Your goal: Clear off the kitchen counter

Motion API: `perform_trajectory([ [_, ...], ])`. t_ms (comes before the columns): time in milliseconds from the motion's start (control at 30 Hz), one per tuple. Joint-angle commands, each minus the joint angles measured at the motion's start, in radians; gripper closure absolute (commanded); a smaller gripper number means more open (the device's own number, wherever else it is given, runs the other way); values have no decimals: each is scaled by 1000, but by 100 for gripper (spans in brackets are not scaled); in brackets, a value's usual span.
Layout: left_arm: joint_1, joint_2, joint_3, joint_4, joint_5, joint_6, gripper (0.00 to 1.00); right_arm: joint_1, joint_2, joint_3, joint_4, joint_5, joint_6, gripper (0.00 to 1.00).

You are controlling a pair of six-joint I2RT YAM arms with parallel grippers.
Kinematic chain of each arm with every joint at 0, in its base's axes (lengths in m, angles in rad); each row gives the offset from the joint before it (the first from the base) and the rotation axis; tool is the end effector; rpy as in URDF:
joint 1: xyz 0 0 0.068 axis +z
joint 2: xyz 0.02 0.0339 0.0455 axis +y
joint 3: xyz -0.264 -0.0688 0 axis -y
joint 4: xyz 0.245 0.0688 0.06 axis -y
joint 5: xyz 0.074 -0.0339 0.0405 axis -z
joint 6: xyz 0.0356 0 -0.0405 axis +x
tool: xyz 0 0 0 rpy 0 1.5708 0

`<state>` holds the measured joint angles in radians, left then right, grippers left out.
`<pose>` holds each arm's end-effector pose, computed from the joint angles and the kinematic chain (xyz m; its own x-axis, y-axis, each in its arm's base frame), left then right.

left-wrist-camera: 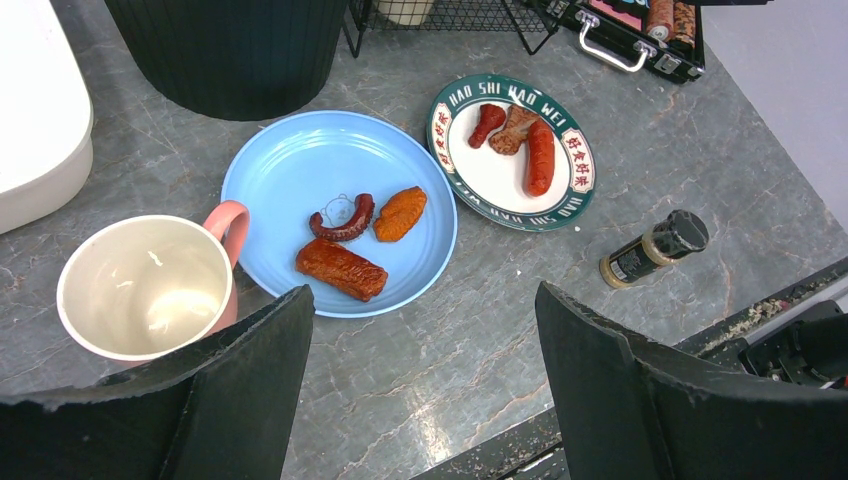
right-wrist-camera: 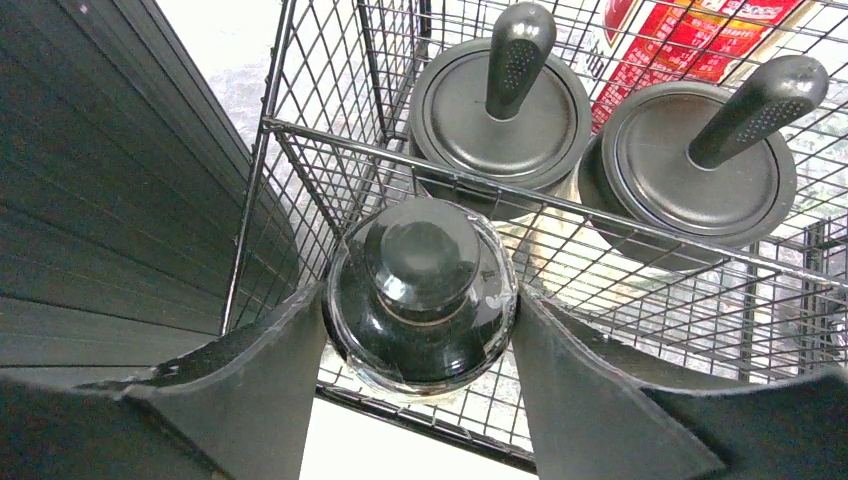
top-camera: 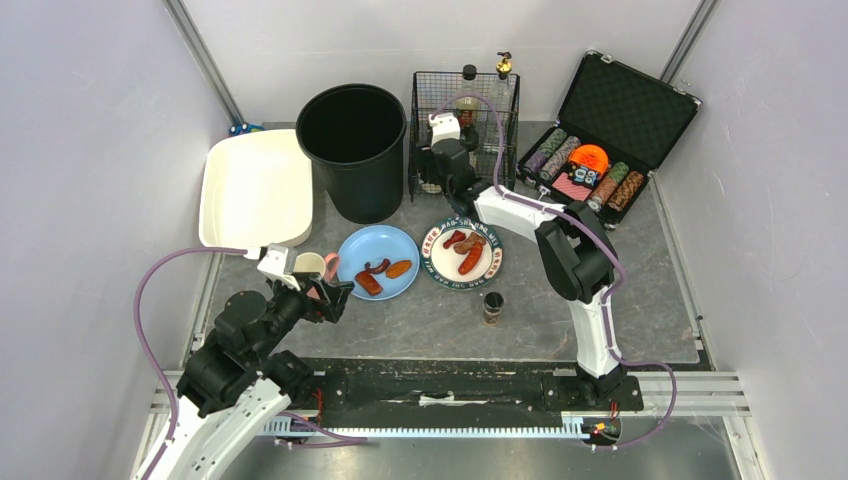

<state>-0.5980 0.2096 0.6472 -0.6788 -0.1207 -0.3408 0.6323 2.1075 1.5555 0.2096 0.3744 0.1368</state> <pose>0.0557 -0.0327 0.3005 -0.3406 -0.1695 -0.9248 0.3697 0.8803 -0.2975 0.4078 0.2826 0.2270 -0.3054 -0.0664 -0.9499 -0.2327 0.9725 0.0068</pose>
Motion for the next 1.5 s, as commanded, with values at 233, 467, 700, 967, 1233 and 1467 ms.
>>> perform_trajectory([
  [233,-6,10,-9,34,-2,32,13,-4,-104,-19,43,-38,11,16],
  [467,-6,9,-8,33,-1,31,13,-2,-234,-99,52,-56,12,11],
  [700,-6,-2,-8,31,-1,32,13,3,-355,-177,17,-103,-7,11],
  [967,-8,-13,-9,28,-3,31,13,3,-498,-282,-54,-149,-42,11],
  [1233,-14,-29,-9,22,-13,31,13,4,-674,-469,-129,-264,-56,11],
  [1467,-15,-32,-8,23,-11,31,13,5,-830,-634,-201,-302,-51,10],
])
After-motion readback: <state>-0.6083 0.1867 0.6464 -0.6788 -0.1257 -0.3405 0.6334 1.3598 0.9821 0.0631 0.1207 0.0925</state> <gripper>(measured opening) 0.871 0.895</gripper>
